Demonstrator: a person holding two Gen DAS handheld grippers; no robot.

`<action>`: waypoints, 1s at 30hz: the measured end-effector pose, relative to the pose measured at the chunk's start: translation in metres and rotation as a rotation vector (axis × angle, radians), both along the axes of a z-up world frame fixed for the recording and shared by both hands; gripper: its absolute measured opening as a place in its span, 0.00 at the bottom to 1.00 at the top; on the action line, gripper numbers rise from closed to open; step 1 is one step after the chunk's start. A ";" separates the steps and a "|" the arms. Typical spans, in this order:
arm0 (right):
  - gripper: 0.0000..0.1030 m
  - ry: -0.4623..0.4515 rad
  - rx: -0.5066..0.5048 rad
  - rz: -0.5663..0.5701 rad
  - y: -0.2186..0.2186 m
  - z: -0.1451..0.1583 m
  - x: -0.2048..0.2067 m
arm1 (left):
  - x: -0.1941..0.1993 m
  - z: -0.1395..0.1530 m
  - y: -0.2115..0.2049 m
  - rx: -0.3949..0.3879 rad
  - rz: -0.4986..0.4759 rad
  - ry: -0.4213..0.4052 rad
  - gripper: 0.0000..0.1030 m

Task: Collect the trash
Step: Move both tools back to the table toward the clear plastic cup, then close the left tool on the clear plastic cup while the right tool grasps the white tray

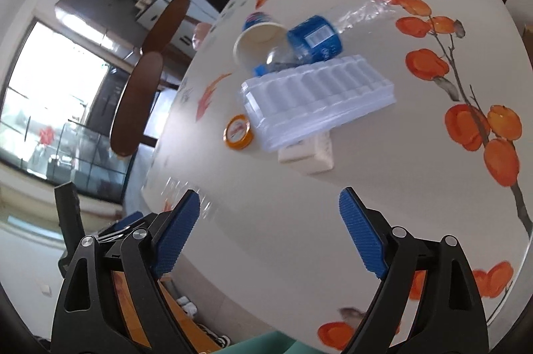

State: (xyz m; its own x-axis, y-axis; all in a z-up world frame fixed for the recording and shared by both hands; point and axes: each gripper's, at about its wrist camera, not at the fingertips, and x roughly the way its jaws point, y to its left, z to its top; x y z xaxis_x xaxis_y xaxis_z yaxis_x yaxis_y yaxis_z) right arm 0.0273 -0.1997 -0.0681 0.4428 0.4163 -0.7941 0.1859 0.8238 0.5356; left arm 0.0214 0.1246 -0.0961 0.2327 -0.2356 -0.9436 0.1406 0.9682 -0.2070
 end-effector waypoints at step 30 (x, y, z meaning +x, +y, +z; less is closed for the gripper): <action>0.45 -0.039 -0.519 0.412 0.061 -0.015 0.105 | 0.038 -0.063 -0.042 0.065 0.194 0.189 0.43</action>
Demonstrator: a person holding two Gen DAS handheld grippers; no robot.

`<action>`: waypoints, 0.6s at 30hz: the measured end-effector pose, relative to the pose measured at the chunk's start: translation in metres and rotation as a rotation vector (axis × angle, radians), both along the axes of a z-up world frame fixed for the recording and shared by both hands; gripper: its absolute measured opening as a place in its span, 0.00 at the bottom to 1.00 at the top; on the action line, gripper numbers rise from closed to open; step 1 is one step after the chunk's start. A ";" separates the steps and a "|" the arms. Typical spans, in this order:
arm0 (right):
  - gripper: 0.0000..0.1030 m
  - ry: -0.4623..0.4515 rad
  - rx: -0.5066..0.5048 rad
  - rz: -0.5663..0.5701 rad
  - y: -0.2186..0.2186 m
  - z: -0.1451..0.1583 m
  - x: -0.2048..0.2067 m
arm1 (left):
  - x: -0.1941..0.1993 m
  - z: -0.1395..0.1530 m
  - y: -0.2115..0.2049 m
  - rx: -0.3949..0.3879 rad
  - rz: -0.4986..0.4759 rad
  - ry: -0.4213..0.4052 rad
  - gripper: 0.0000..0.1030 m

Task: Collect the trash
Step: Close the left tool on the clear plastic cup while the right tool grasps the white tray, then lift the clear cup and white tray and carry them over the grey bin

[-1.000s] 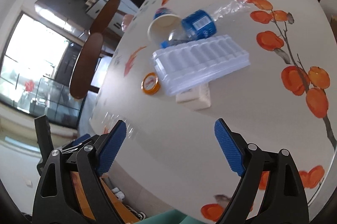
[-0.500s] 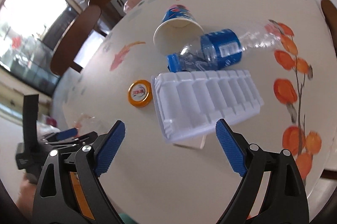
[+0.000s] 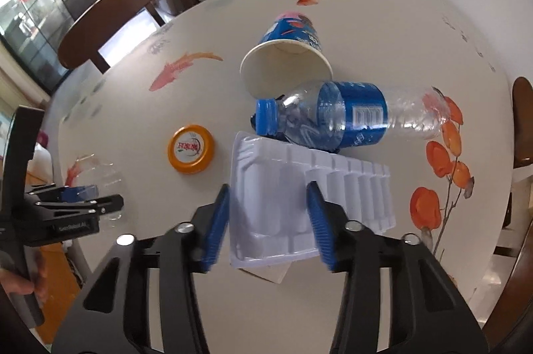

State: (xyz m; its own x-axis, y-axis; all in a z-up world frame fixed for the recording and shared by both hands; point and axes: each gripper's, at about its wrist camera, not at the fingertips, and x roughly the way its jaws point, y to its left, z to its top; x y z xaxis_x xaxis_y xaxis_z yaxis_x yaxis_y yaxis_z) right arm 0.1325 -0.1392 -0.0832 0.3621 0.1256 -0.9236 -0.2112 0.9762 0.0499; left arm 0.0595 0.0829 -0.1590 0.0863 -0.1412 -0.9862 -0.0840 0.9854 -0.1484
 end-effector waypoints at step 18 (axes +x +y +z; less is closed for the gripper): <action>0.45 -0.064 0.229 -0.190 -0.075 0.063 -0.027 | 0.002 0.053 -0.001 -0.041 -0.073 -0.115 0.31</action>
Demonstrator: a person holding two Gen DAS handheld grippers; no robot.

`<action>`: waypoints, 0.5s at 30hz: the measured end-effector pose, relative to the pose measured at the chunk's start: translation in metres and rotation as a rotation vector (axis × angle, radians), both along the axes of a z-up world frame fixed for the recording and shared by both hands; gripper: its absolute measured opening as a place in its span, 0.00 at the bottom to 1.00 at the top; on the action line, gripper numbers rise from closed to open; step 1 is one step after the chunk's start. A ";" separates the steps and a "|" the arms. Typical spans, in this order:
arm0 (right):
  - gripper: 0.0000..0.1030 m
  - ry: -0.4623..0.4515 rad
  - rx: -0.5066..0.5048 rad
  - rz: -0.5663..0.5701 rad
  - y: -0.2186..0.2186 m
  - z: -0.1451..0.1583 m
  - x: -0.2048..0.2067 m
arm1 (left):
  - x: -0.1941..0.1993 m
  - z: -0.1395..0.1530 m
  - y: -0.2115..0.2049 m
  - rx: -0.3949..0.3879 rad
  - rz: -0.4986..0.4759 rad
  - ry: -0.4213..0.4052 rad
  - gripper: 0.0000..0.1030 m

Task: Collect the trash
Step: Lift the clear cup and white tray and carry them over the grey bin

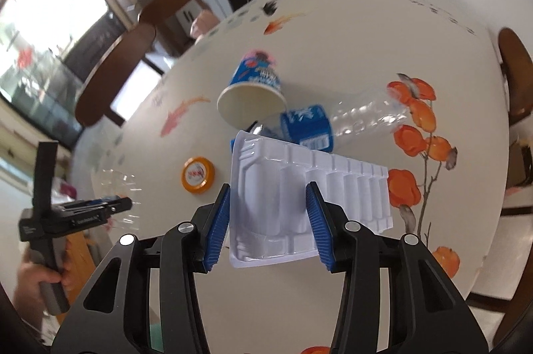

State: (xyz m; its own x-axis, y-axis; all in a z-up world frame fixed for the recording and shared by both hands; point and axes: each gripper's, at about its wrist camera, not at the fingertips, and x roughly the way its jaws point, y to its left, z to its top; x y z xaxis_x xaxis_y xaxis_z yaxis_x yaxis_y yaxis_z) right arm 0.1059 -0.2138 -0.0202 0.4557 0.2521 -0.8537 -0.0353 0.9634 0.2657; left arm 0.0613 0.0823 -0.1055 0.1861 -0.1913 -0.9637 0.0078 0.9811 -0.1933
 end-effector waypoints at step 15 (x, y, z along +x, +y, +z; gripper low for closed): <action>0.45 -0.161 0.315 0.115 0.062 0.085 -0.034 | -0.022 0.059 0.058 -0.027 0.028 -0.162 0.31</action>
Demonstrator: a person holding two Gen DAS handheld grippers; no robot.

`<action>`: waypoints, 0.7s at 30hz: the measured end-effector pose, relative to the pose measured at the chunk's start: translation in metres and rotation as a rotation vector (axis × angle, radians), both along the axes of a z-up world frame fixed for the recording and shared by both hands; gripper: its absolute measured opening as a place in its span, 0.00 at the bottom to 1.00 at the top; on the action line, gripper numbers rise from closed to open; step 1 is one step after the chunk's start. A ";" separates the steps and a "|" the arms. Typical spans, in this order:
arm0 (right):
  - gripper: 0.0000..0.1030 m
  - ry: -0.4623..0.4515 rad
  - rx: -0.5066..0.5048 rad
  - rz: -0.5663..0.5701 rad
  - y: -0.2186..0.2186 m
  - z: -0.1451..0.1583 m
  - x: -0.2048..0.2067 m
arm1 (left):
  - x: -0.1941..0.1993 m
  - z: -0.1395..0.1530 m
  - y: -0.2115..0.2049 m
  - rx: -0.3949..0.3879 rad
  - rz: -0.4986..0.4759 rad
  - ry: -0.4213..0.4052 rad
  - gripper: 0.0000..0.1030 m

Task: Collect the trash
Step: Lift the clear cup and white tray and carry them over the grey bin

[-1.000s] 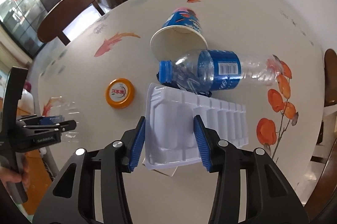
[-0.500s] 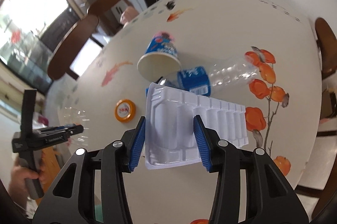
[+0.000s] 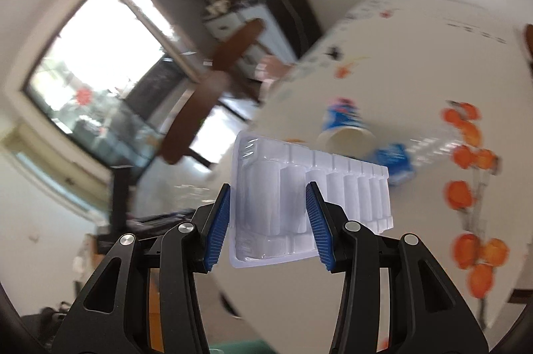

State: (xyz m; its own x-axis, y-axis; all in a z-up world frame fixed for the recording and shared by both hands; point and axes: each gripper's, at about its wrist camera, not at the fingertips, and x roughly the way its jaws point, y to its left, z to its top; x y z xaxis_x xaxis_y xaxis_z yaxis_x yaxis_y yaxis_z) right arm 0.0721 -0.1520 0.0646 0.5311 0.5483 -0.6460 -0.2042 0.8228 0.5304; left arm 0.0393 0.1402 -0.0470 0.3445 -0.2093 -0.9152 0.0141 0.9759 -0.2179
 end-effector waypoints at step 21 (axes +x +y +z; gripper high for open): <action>0.45 0.219 0.085 0.684 0.337 -0.057 -0.047 | -0.161 -0.028 0.261 0.112 0.498 0.078 0.31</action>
